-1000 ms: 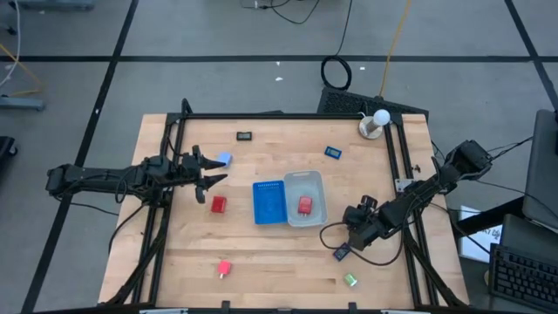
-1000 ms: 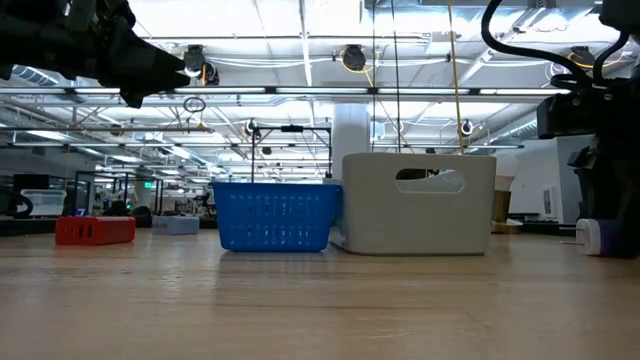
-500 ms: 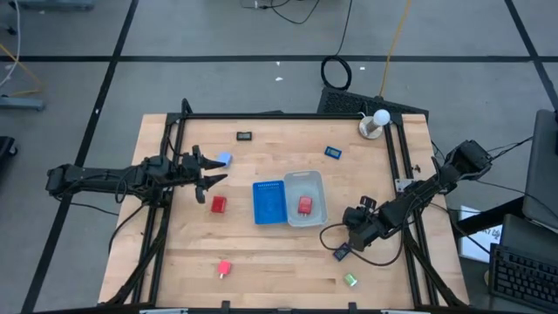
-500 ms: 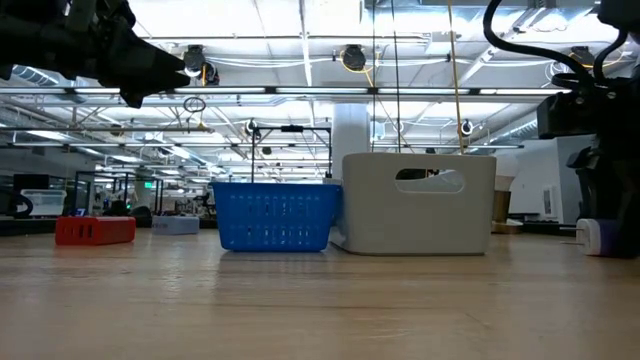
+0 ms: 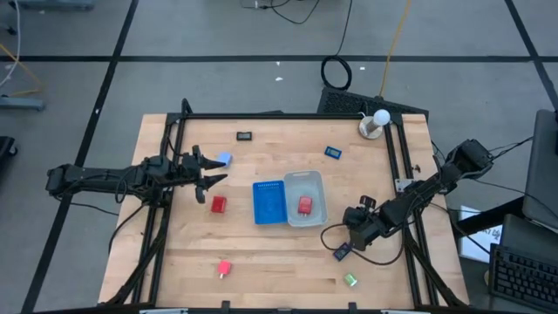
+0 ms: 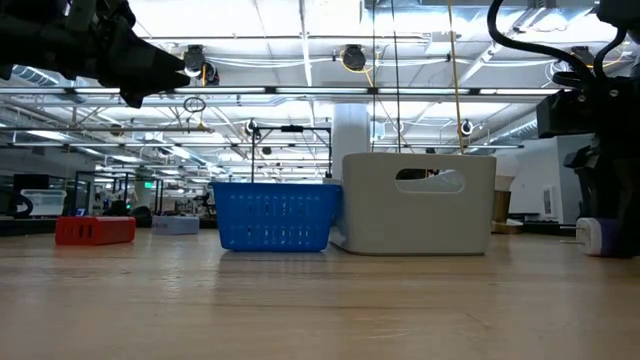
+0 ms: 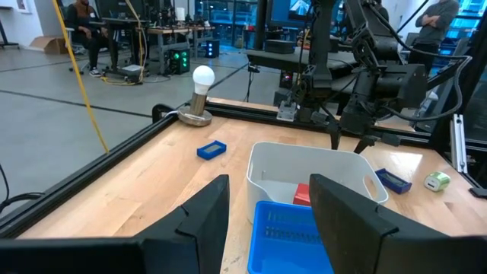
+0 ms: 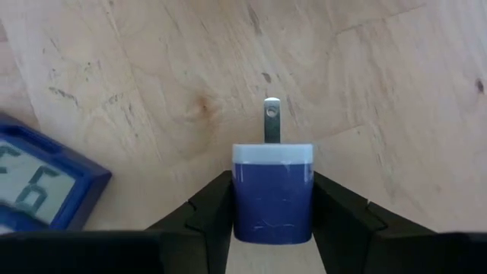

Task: Pick & Place Office items
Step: Put the violet charger adapter into the gray bin

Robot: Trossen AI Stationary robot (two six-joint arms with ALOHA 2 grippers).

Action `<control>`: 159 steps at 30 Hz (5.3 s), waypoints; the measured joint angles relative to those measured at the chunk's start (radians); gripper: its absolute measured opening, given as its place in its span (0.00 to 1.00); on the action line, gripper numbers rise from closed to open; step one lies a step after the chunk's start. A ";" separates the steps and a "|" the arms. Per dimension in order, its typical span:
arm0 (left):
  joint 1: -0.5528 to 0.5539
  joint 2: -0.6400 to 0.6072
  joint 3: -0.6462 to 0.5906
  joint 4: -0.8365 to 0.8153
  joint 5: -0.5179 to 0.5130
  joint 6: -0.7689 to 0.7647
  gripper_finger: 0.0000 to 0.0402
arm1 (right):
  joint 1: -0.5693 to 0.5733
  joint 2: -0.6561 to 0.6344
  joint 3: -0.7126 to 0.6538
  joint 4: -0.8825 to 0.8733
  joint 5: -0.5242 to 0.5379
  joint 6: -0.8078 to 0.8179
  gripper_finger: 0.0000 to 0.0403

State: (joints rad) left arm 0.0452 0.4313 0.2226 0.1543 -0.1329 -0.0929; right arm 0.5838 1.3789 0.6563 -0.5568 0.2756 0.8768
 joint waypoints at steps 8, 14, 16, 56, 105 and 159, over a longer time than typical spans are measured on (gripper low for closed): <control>0.000 0.000 0.000 0.000 0.000 0.000 0.46 | 0.000 -0.126 0.001 0.007 0.058 -0.014 0.35; 0.000 0.000 0.000 0.000 0.000 -0.001 0.46 | 0.000 -0.195 0.001 0.009 0.068 -0.059 0.35; 0.000 0.000 0.000 0.000 0.000 -0.001 0.46 | 0.000 -0.217 0.001 0.023 0.069 -0.080 0.35; 0.000 0.000 0.000 0.000 0.000 -0.001 0.46 | -0.247 -0.588 -0.257 0.911 -0.043 -0.870 0.35; 0.000 0.000 0.000 -0.001 0.000 -0.001 0.46 | -0.669 -0.529 -0.337 1.131 -0.330 -0.854 0.34; 0.000 0.000 0.000 0.000 0.000 0.000 0.46 | -0.584 -0.036 0.332 0.319 -0.147 -0.862 0.34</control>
State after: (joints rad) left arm 0.0452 0.4316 0.2230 0.1543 -0.1332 -0.0933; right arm -0.0006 1.3431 0.9883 -0.2374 0.1282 0.0147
